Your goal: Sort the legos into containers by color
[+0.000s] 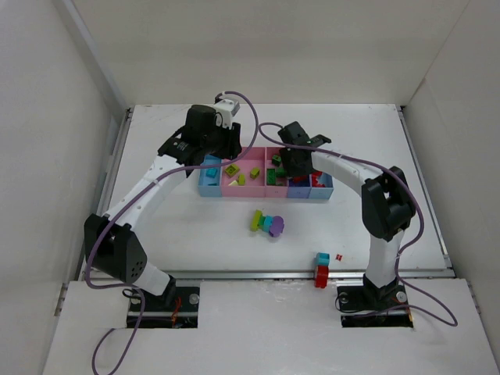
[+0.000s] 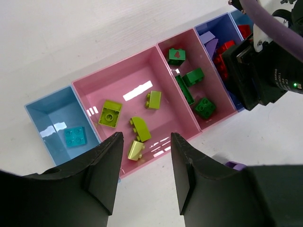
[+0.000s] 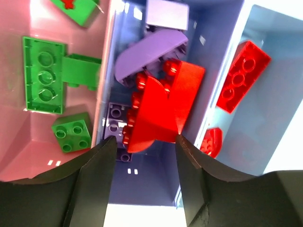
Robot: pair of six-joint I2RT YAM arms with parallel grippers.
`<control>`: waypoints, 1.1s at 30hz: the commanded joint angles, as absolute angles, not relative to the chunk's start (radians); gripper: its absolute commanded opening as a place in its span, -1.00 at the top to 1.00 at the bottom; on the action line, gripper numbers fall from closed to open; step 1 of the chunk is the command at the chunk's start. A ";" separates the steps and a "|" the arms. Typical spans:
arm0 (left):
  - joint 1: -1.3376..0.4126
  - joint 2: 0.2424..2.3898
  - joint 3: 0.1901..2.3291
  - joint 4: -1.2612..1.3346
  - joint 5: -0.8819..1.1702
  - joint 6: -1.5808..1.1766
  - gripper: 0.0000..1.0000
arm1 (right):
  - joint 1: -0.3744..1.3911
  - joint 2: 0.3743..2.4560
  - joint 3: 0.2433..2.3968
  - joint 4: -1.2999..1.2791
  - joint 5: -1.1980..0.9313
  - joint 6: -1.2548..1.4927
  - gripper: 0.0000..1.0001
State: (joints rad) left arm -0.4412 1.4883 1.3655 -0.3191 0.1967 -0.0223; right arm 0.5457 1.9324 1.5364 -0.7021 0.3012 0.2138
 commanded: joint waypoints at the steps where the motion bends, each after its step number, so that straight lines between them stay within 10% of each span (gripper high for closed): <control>1: -0.434 1.431 1.351 -0.278 0.212 -0.011 0.16 | 0.555 1.914 1.589 -0.747 0.348 0.297 -0.17; 18: -0.434 1.413 1.324 -0.268 0.212 -0.011 0.14 | 0.546 2.048 1.652 -0.736 0.365 0.364 -0.46; 33: -0.434 1.404 1.305 -0.268 0.212 -0.002 0.14 | 0.546 2.027 1.618 -0.703 0.347 0.364 0.64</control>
